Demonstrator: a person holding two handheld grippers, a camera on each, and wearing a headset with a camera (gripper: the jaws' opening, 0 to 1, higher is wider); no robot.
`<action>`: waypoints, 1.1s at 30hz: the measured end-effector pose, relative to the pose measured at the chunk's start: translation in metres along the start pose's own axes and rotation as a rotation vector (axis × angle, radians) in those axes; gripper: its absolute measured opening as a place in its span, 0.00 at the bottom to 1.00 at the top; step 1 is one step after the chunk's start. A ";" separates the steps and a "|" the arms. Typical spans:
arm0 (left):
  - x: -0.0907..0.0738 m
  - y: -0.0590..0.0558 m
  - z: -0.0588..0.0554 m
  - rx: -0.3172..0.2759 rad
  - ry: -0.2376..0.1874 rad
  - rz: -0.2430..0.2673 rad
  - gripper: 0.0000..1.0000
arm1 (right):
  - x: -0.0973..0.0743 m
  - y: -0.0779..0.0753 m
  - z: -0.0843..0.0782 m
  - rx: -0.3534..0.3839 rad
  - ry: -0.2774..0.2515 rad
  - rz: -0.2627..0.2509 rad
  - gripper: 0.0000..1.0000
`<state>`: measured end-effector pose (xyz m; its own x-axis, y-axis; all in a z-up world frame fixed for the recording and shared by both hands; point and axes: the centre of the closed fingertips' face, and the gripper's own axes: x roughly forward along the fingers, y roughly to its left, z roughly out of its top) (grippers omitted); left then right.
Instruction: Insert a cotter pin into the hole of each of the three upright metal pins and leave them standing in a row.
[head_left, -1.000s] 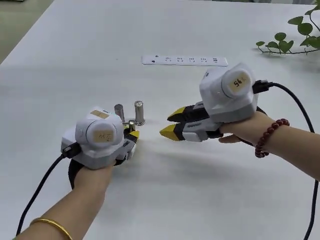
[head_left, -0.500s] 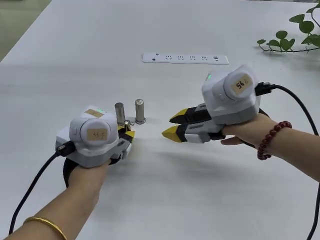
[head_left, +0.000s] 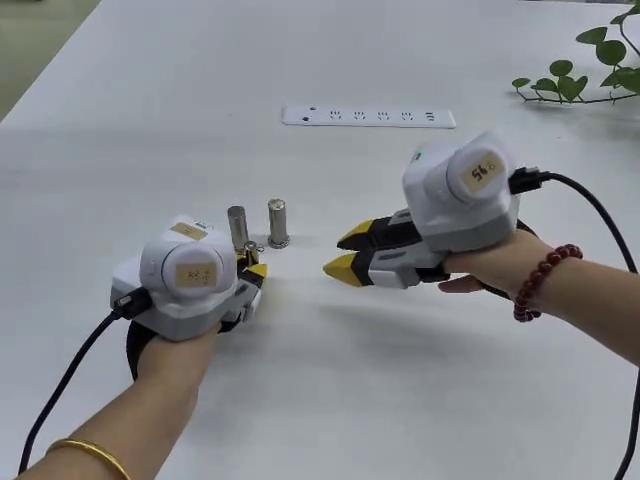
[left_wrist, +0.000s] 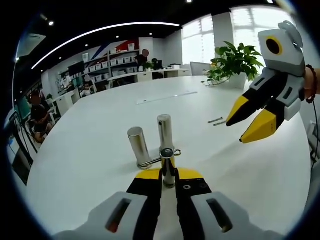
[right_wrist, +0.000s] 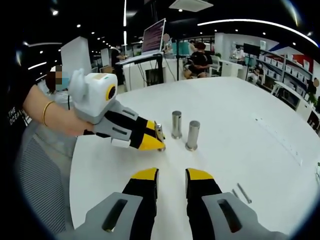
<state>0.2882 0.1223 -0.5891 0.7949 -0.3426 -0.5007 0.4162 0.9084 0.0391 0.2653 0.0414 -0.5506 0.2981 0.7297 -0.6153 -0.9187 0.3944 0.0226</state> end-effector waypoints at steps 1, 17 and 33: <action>0.000 0.000 -0.001 -0.001 0.003 0.001 0.08 | 0.000 0.000 -0.001 0.001 0.001 0.000 0.17; -0.009 0.001 -0.006 -0.072 0.007 -0.008 0.21 | 0.000 -0.004 0.004 0.007 -0.016 -0.011 0.18; -0.034 0.002 0.008 -0.055 -0.043 -0.079 0.48 | 0.006 -0.012 0.022 0.019 -0.062 -0.073 0.26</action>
<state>0.2656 0.1334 -0.5651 0.7790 -0.4229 -0.4630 0.4548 0.8894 -0.0471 0.2837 0.0537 -0.5372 0.3804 0.7317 -0.5656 -0.8889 0.4581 -0.0052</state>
